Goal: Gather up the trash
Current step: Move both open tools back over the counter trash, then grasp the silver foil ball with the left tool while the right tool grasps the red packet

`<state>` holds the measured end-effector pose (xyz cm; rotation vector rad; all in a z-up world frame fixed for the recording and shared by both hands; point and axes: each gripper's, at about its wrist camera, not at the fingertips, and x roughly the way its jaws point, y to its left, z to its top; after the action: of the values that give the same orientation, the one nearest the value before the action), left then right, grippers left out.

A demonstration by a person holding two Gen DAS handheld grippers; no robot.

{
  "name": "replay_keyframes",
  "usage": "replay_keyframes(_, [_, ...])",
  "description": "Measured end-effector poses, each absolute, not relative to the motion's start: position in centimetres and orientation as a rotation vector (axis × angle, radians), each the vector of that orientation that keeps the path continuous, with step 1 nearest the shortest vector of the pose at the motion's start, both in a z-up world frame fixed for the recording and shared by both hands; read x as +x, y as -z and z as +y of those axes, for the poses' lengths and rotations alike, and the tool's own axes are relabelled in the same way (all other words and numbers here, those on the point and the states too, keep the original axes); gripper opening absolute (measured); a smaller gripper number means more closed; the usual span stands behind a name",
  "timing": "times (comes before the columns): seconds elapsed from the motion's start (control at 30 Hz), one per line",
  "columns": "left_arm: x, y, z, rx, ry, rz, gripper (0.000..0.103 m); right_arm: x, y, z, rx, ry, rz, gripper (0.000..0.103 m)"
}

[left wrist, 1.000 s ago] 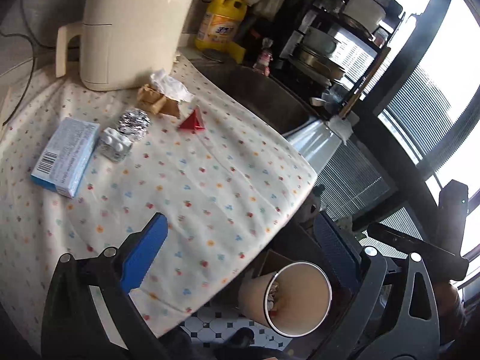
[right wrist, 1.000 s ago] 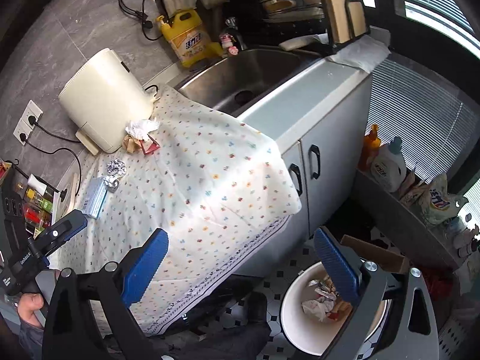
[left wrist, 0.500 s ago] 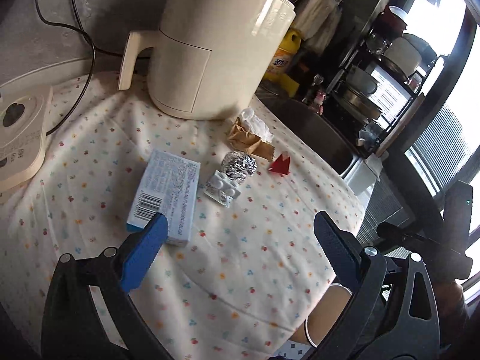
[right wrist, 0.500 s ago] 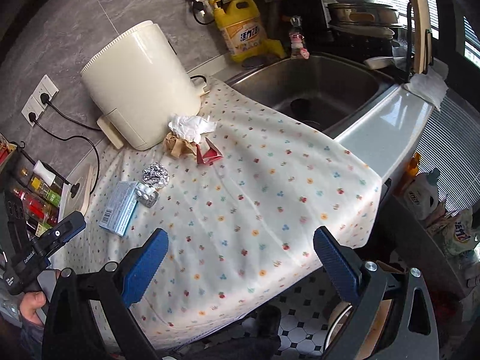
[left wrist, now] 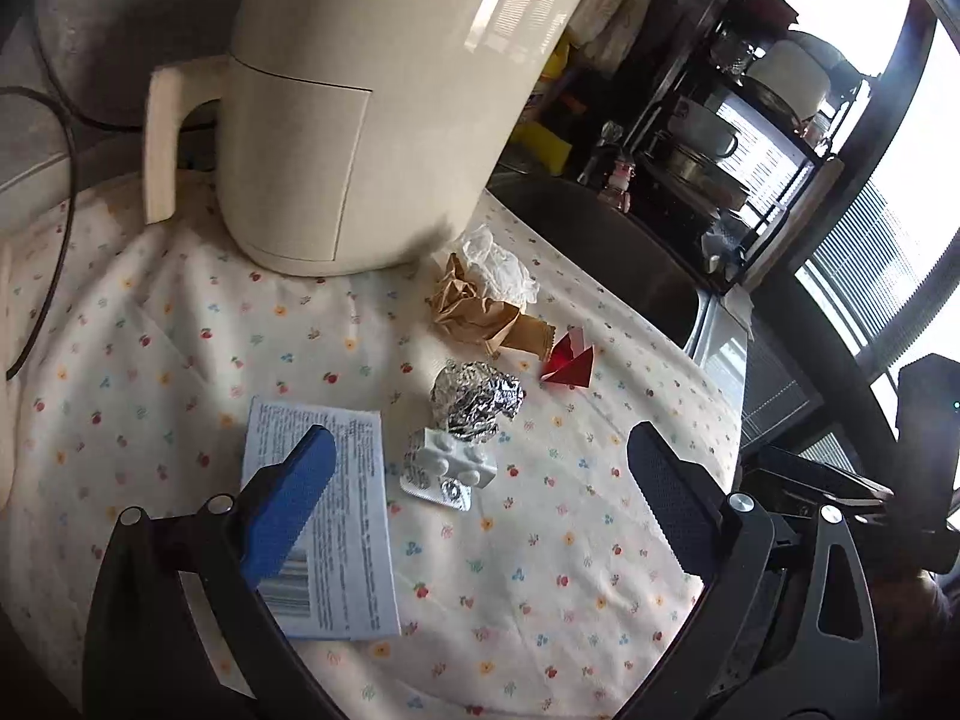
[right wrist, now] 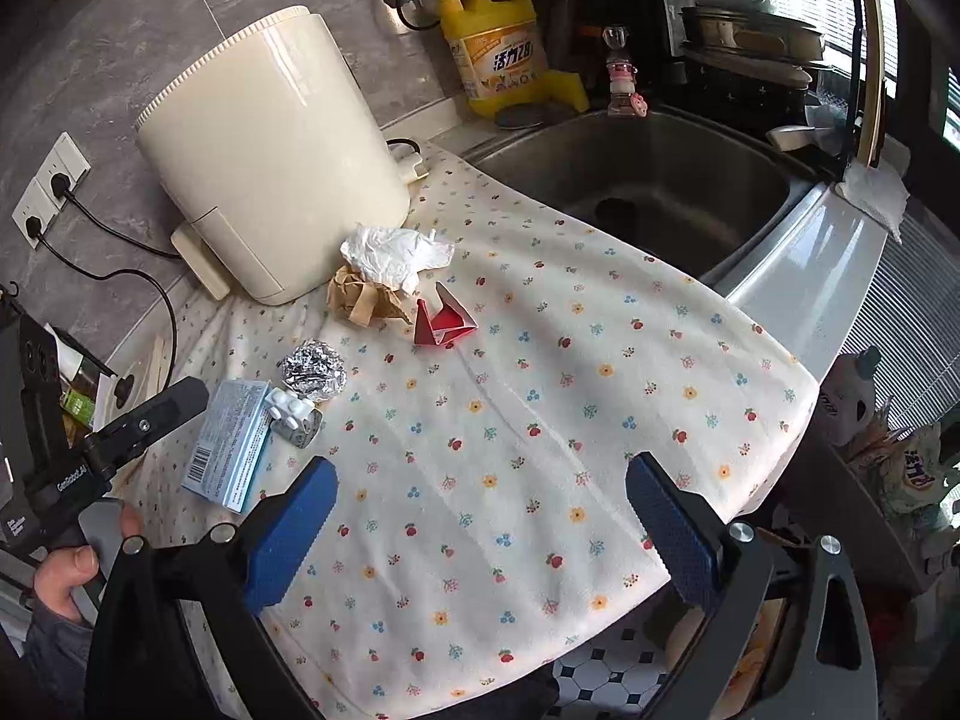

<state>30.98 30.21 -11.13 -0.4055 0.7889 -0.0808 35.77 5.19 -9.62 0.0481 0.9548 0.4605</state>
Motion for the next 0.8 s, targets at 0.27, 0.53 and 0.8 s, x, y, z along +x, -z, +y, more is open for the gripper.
replay_keyframes(0.27, [36.7,13.7,28.7,-0.368,0.125,0.888,0.082,37.8,10.6,6.0,0.038,-0.420,0.981,0.088])
replay_keyframes(0.53, [37.2,14.4,29.4,-0.388,0.087,0.905,0.045,40.3,11.0,8.3,0.003,-0.458,0.989,0.085])
replay_keyframes(0.8, [34.0,11.8,33.5,-0.479,-0.035,0.776,0.045,43.4,12.0,12.1,-0.097,-0.551,0.985,0.080])
